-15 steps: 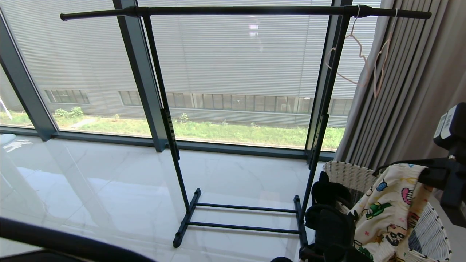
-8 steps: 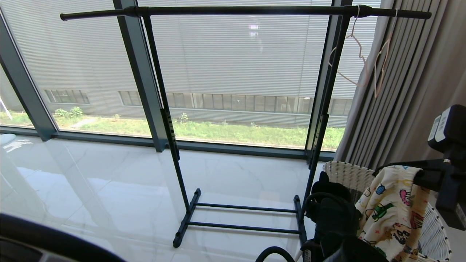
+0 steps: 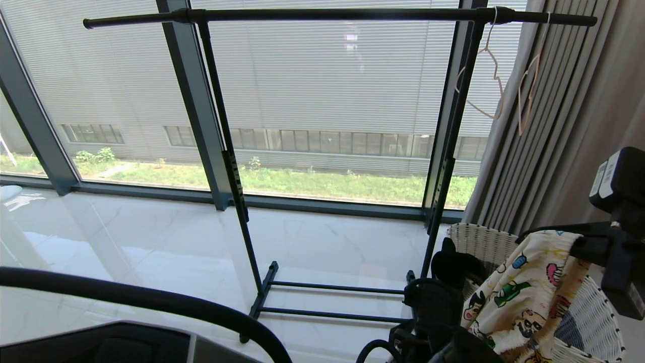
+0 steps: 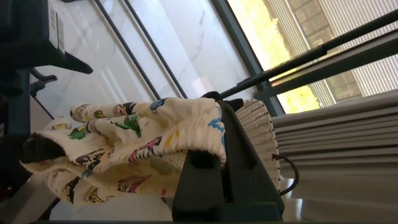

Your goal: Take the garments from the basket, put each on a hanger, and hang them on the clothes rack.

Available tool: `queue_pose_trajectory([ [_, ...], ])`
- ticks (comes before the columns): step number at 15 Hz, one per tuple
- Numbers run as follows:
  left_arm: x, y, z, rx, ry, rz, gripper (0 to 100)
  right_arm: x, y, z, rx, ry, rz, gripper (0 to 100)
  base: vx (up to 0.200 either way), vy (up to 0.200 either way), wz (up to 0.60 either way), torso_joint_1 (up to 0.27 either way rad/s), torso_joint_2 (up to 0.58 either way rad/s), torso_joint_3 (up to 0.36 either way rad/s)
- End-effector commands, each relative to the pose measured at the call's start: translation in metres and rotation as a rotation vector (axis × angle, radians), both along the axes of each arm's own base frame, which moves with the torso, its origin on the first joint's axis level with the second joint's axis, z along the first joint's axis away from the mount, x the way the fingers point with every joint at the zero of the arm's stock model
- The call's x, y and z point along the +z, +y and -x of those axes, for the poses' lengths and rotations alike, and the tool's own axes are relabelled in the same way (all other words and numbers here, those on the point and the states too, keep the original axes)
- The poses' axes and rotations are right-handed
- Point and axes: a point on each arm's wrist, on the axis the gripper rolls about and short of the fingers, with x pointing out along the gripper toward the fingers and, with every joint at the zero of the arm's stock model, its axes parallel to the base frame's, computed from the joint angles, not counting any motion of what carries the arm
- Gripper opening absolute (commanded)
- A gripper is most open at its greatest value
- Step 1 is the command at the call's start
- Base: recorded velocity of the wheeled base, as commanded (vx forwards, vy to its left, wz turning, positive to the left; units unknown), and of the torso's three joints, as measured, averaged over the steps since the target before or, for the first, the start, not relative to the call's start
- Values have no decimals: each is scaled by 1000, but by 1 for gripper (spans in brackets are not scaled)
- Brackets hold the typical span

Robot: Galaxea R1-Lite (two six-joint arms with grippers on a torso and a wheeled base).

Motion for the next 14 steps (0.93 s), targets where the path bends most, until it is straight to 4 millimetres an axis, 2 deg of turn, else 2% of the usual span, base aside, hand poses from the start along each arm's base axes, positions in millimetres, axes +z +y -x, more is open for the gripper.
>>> queue_pose_trajectory([
  [1, -18, 15, 3, 30, -3, -97, 100, -1, 1, -1, 0, 2, 3, 0, 0, 0, 0, 0, 0, 0],
  [4, -30, 32, 9, 52, 6, -167, 100, 0, -1, 1, -2, 0, 1, 0, 0, 0, 0, 0, 0, 0],
  [7, -21, 43, 14, 52, 6, -160, 100, -5, -1, 1, -3, 13, 11, 0, 0, 0, 0, 0, 0, 0],
  [8, -20, 44, 14, 52, 5, -157, 0, -6, -1, 1, -5, 16, 15, 0, 0, 0, 0, 0, 0, 0],
  [10, -20, 49, 15, 79, -10, -175, 0, -11, -3, 2, -5, 27, 24, 0, 0, 0, 0, 0, 0, 0],
  [12, -21, 64, 21, 85, -9, -206, 0, -16, -4, 4, -12, 42, 24, 0, 0, 0, 0, 0, 0, 0],
  [14, -8, 81, 27, 98, -26, -199, 0, -22, -6, 6, -25, 69, 18, 0, 0, 0, 0, 0, 0, 0],
])
